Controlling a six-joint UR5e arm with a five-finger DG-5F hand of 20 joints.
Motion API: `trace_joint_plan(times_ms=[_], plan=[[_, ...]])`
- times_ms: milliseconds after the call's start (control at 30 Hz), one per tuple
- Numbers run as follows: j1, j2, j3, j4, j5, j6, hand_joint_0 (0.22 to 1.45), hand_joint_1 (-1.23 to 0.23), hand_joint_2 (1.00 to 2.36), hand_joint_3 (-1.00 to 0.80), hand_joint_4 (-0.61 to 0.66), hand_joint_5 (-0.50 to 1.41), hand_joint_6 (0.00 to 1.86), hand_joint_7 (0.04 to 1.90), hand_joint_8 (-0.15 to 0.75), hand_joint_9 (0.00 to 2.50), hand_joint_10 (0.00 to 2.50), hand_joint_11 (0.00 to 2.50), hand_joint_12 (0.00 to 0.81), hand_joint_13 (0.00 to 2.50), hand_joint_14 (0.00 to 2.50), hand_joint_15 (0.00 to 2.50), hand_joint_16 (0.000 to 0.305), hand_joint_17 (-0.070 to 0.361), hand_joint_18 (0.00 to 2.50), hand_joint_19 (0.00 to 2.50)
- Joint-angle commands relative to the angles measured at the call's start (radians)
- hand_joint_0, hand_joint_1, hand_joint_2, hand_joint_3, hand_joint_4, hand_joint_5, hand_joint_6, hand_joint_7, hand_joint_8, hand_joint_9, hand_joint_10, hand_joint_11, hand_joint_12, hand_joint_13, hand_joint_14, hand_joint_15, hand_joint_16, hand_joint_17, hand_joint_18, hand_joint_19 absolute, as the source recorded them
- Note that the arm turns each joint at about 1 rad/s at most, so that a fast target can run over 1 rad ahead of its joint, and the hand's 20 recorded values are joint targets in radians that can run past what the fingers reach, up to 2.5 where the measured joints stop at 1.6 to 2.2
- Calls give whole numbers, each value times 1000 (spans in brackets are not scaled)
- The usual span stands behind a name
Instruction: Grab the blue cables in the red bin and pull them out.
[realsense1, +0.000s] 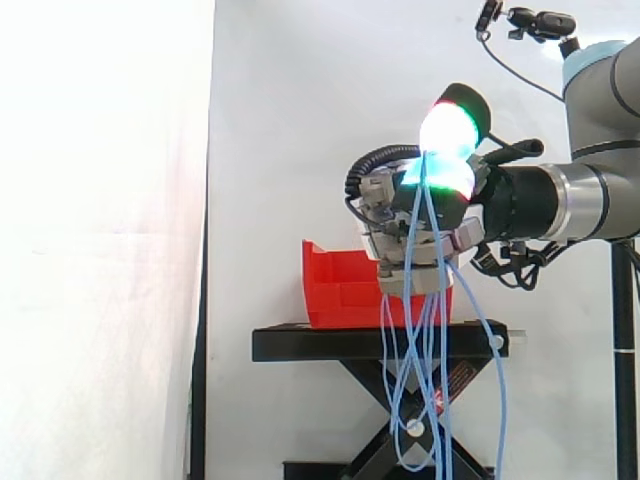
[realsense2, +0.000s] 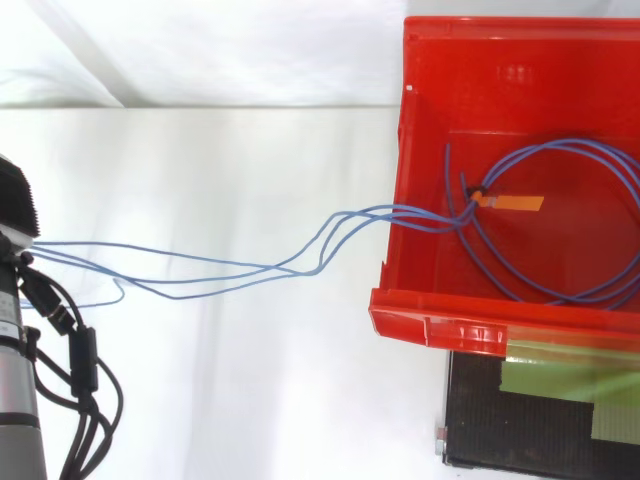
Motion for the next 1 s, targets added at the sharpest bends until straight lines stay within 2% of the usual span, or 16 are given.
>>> trace_joint_plan(times_ms=[0, 100, 267, 400, 467, 600, 967], plan=[[1, 1, 1, -1, 0, 0, 905, -848, 1000, -1000, 193, 924, 699, 510, 352, 1135, 30, 1490, 370, 1308, 536, 1343, 42, 94, 1037, 1235], [0, 1, 1, -1, 0, 0, 904, -849, 1000, -1000, 189, 921, 704, 505, 354, 1134, 32, 1476, 368, 1302, 549, 1337, 41, 93, 1035, 1246], [0, 2, 0, -1, 0, 0, 905, -846, 1000, -1000, 206, 929, 684, 512, 339, 1294, 31, 1481, 361, 1348, 471, 1388, 40, 91, 1063, 1236], [0, 2, 0, -1, 0, 0, 906, -843, 1000, -1000, 204, 937, 668, 530, 325, 1405, 27, 1530, 348, 1362, 596, 1364, 41, 91, 1086, 1232], [0, 1, 0, -1, 0, 0, 907, -838, 1000, -1000, 226, 953, 645, 548, 304, 1542, 22, 1555, 319, 1380, 939, 1247, 40, 90, 1121, 1243], [1, 1, 0, -1, 1, 0, 910, -827, 1000, -1000, 247, 957, 637, 557, 292, 1568, 20, 1558, 316, 1371, 1254, 1140, 40, 89, 1137, 1267], [0, 1, 0, -9, 0, 0, 832, -796, 1000, -1000, 272, 953, 566, 576, 302, 1567, 25, 1452, 322, 1347, 1309, 1104, 43, 96, 1091, 1236]])
